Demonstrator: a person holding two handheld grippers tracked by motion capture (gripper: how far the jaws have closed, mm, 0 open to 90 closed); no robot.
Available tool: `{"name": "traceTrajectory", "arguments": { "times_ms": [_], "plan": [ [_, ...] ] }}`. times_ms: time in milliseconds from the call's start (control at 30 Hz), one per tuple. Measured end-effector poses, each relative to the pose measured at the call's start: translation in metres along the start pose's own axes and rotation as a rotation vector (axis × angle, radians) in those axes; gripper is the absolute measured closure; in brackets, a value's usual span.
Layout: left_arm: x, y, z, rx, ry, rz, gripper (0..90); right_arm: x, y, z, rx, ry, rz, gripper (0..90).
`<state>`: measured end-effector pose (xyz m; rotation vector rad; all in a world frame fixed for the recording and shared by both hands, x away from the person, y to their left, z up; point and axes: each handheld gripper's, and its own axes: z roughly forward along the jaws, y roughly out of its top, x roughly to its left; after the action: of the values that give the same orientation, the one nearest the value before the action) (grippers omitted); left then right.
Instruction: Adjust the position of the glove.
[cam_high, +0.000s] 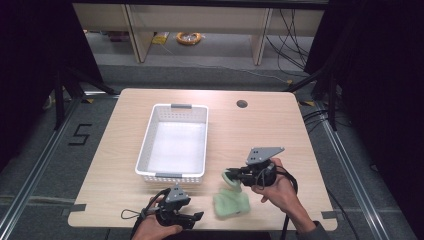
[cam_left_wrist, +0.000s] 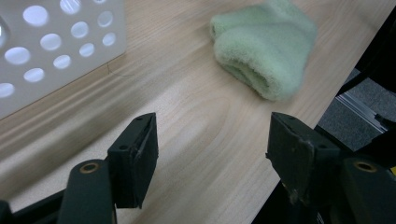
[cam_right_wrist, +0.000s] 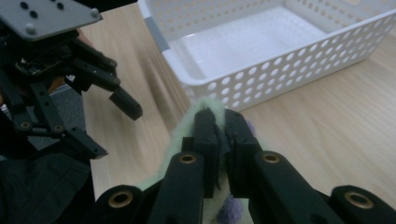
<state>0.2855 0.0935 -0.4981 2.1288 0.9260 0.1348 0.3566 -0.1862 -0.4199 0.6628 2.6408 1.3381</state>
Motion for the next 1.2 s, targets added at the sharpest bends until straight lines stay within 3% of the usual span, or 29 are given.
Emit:
{"name": "traceTrajectory", "arguments": {
  "times_ms": [167,333,467,500,600,700,933,967,1033,1067,1100,1200],
  "plan": [
    [-0.001,0.000,-0.001,-0.007,-0.011,-0.003,33.3,0.012,-0.012,0.009,0.024,0.054,-0.049,85.0],
    [0.000,0.000,-0.001,-0.004,-0.012,0.004,33.3,0.027,-0.025,0.009,0.059,0.074,-0.096,84.6],
    [-0.001,0.000,0.000,-0.005,-0.011,-0.002,33.3,0.036,-0.039,0.009,0.087,0.108,-0.109,84.0],
    [-0.002,0.000,0.001,-0.016,-0.013,-0.024,33.3,0.036,-0.042,0.009,0.093,0.108,-0.115,83.9],
    [-0.002,0.000,0.000,-0.004,-0.013,0.003,33.3,0.037,-0.052,0.008,0.100,0.117,-0.124,83.0],
    [-0.003,0.000,0.001,-0.010,-0.013,-0.007,33.3,0.036,-0.059,0.006,0.089,0.137,-0.129,80.1],
    [-0.002,0.002,0.000,-0.014,-0.011,-0.001,33.4,0.045,-0.069,0.001,0.124,0.106,-0.110,77.6],
    [-0.002,0.003,0.000,-0.013,0.001,-0.001,33.6,0.047,-0.070,0.000,0.138,0.085,-0.113,77.1],
    [-0.004,0.007,-0.001,-0.026,-0.014,0.007,33.7,0.051,-0.073,0.000,0.151,0.069,-0.127,76.4],
    [-0.005,0.009,-0.001,-0.030,-0.006,0.008,33.8,0.053,-0.075,0.000,0.152,0.061,-0.117,75.4],
    [-0.008,0.011,-0.001,-0.040,-0.025,-0.007,33.9,0.054,-0.076,-0.001,0.159,0.057,-0.107,73.5],
    [-0.011,0.019,-0.001,-0.047,-0.040,0.017,34.1,0.058,-0.077,-0.004,0.164,0.028,-0.105,71.3]
  ]
}}
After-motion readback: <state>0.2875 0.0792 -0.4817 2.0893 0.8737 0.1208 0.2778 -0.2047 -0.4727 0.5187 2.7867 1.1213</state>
